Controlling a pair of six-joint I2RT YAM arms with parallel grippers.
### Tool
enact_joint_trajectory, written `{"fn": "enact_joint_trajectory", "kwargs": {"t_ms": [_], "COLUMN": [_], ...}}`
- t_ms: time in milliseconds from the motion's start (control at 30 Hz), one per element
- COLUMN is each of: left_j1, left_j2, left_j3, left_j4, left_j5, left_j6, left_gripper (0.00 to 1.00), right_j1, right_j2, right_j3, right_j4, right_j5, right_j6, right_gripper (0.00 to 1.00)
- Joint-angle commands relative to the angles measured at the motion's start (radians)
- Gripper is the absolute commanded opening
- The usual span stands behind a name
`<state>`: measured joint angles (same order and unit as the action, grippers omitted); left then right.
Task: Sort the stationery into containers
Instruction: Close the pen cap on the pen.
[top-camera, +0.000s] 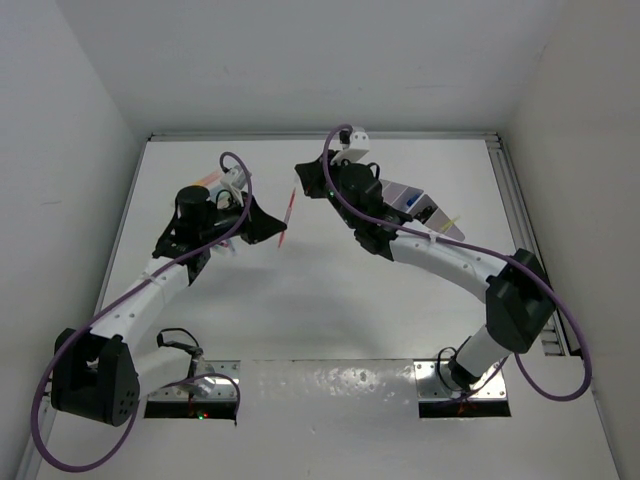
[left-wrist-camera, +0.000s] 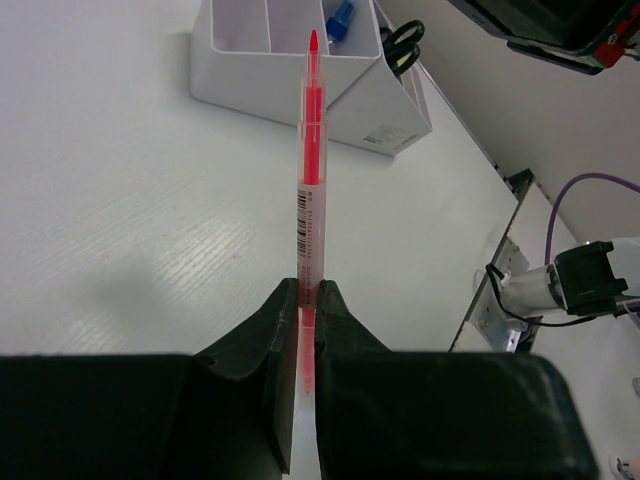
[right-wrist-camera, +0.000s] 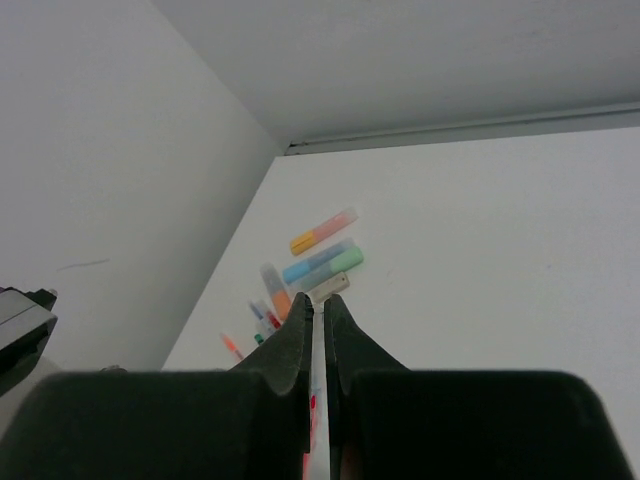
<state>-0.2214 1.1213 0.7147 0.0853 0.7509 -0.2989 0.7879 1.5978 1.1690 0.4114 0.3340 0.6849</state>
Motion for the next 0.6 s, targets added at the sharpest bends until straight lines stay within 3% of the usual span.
{"fn": "enact_joint_trajectory", "kwargs": {"t_ms": [0, 567], "left_j1": [-0.01, -0.01], "left_j2": [-0.002, -0.006], "left_j3": [0.034, 0.035], "left_j4": [0.067, 0.067], "left_j5": [0.008, -0.007], "left_j6": [-0.016, -0.028], "left_gripper": [0.0, 0.0], "right_j1": [0.007, 0.027], "right_j2": [0.004, 0.013], "right_j3": [-0.003, -0.019], "right_j4": [0.056, 0.052], "right_j5": [-0.004, -0.004], "right_j6": [0.018, 0.031], "right_gripper": [0.0, 0.0]}}
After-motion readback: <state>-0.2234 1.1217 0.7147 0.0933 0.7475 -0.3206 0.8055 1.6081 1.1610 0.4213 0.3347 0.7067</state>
